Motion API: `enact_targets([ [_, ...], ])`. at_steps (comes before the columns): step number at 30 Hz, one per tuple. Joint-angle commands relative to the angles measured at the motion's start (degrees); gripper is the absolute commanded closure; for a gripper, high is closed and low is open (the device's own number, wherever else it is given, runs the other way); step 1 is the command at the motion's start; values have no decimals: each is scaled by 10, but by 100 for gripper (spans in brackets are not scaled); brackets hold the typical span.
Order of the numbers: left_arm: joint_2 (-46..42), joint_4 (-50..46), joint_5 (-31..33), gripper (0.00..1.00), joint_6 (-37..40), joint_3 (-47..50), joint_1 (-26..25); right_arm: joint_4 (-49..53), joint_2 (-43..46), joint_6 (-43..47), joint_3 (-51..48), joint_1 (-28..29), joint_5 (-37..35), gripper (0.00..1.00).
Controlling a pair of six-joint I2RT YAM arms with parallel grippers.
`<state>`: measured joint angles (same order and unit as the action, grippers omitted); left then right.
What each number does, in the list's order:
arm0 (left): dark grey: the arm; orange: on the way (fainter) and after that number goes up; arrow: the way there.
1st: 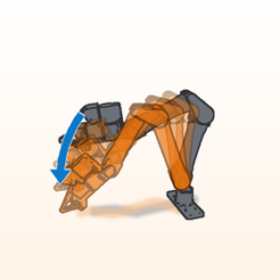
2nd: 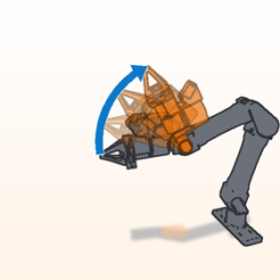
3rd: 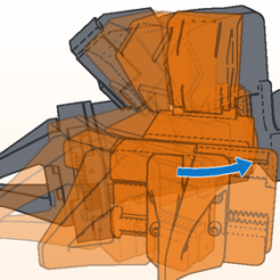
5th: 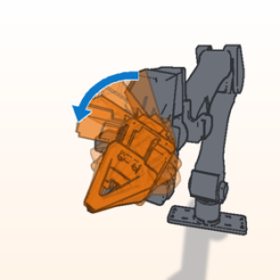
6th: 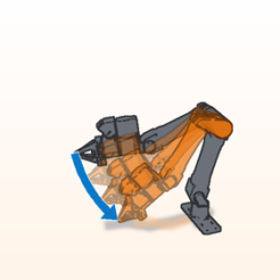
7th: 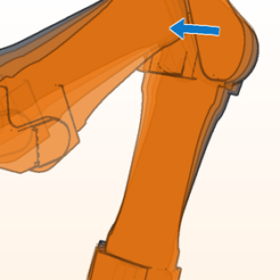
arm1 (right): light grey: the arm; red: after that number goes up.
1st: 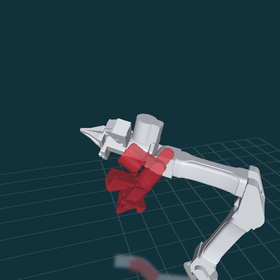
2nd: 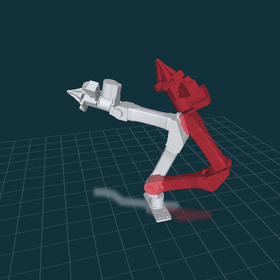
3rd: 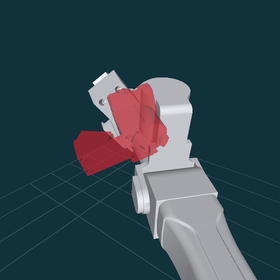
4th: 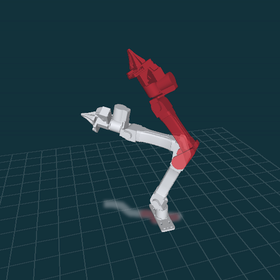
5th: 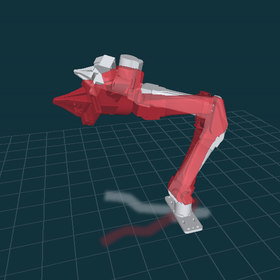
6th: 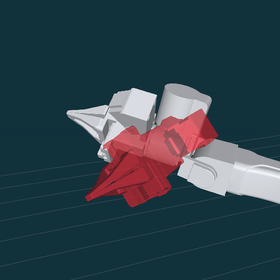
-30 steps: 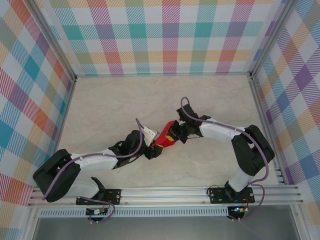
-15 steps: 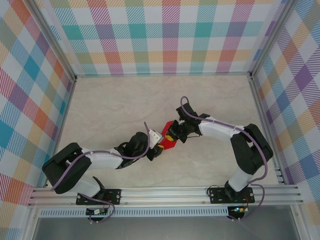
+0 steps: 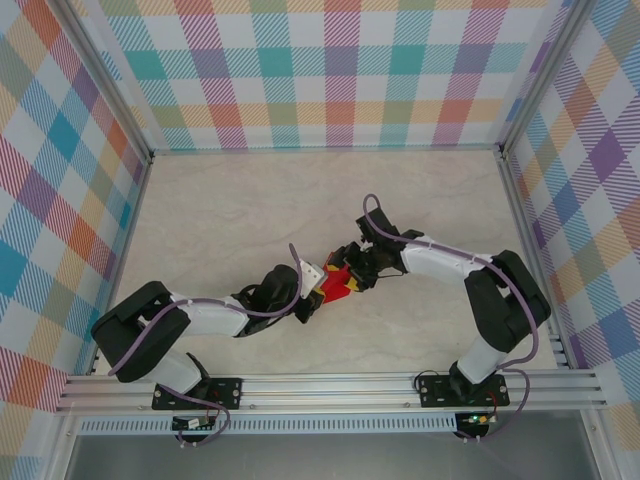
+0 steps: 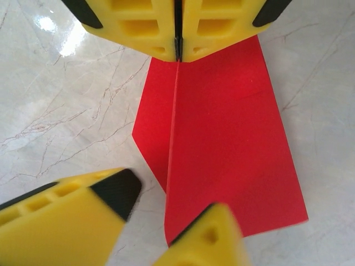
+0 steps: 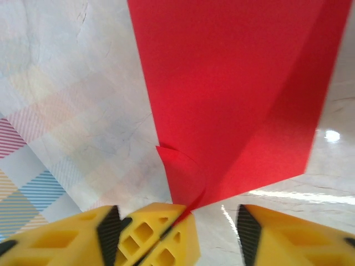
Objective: Fold a paper plane with a square sheet of paper (pick it up from the middle)
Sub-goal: Fourth fold the wing at the center of the table.
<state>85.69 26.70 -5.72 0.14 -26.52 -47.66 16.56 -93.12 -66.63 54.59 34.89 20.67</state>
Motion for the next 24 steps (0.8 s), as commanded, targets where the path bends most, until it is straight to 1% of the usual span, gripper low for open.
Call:
enact_targets([
  [1,2,-21,-22,92,-55,-23,-6,-26,46,58,-31,-8,-19,33],
  [5,3,-48,-42,92,-94,-38,0,-40,68,99,-59,-10,-40,30],
  [12,30,-54,-110,92,-177,-56,25,-135,96,130,-128,-10,-37,30],
  [16,41,-43,-139,93,-218,-59,39,-175,90,145,-148,-10,-18,31],
  [20,47,-37,-156,94,-252,-58,52,-206,72,155,-152,-9,5,32],
  [24,60,-11,-174,95,-286,-51,67,-222,50,164,-145,-8,21,36],
])
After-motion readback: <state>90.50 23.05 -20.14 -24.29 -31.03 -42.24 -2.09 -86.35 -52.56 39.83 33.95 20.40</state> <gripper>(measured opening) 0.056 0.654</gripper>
